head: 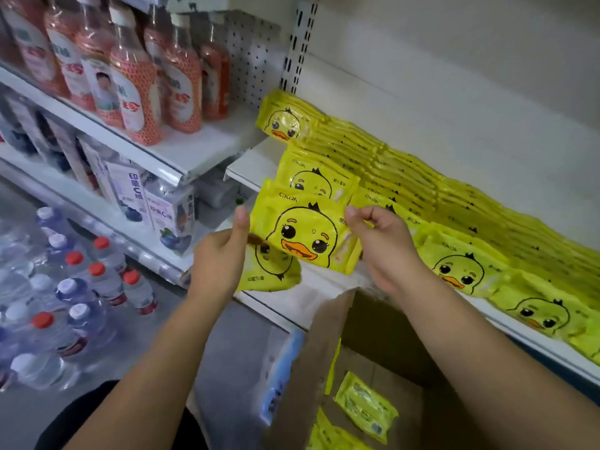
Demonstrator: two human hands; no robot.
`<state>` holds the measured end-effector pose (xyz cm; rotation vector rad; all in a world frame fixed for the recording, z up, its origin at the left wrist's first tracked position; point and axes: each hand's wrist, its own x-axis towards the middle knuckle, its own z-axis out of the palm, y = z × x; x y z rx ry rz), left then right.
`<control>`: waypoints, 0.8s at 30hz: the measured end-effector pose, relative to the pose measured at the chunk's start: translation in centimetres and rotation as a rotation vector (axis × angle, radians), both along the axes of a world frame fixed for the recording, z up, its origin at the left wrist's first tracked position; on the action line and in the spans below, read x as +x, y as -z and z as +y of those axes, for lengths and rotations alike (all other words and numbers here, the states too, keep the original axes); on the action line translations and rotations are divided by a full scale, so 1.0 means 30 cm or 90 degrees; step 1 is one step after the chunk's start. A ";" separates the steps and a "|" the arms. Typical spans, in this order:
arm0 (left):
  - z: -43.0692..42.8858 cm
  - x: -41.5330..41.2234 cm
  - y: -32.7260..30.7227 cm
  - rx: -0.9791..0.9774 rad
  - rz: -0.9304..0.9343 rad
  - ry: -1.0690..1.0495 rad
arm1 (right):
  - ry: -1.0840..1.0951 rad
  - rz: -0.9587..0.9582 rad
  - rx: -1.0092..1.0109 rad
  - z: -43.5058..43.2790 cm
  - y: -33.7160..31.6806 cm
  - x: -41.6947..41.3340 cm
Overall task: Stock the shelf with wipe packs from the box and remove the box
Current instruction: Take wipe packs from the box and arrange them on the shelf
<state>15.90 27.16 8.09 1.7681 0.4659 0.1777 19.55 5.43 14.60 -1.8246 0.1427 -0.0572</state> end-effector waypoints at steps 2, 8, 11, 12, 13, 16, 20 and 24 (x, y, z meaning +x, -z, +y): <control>0.029 0.050 0.027 -0.102 -0.040 0.002 | -0.038 0.048 0.021 0.038 0.017 0.054; 0.088 0.169 0.083 -0.228 -0.097 -0.035 | -0.262 0.124 -0.197 0.179 -0.015 0.201; 0.115 0.231 0.085 -0.236 -0.109 -0.054 | -0.365 0.129 -0.297 0.272 -0.040 0.283; 0.129 0.249 0.085 -0.240 -0.109 -0.079 | -0.380 0.122 -0.317 0.299 -0.049 0.317; 0.144 0.267 0.088 -0.260 -0.110 -0.109 | -0.392 0.116 -0.332 0.328 -0.066 0.346; 0.194 0.319 0.095 -0.321 -0.135 -0.222 | -0.389 0.073 -0.368 0.398 -0.102 0.485; 0.249 0.394 0.112 -0.340 -0.163 -0.309 | -0.280 -0.012 -0.326 0.460 -0.114 0.712; 0.253 0.440 0.125 -0.418 -0.189 -0.344 | -0.182 -0.096 -0.369 0.492 -0.081 0.952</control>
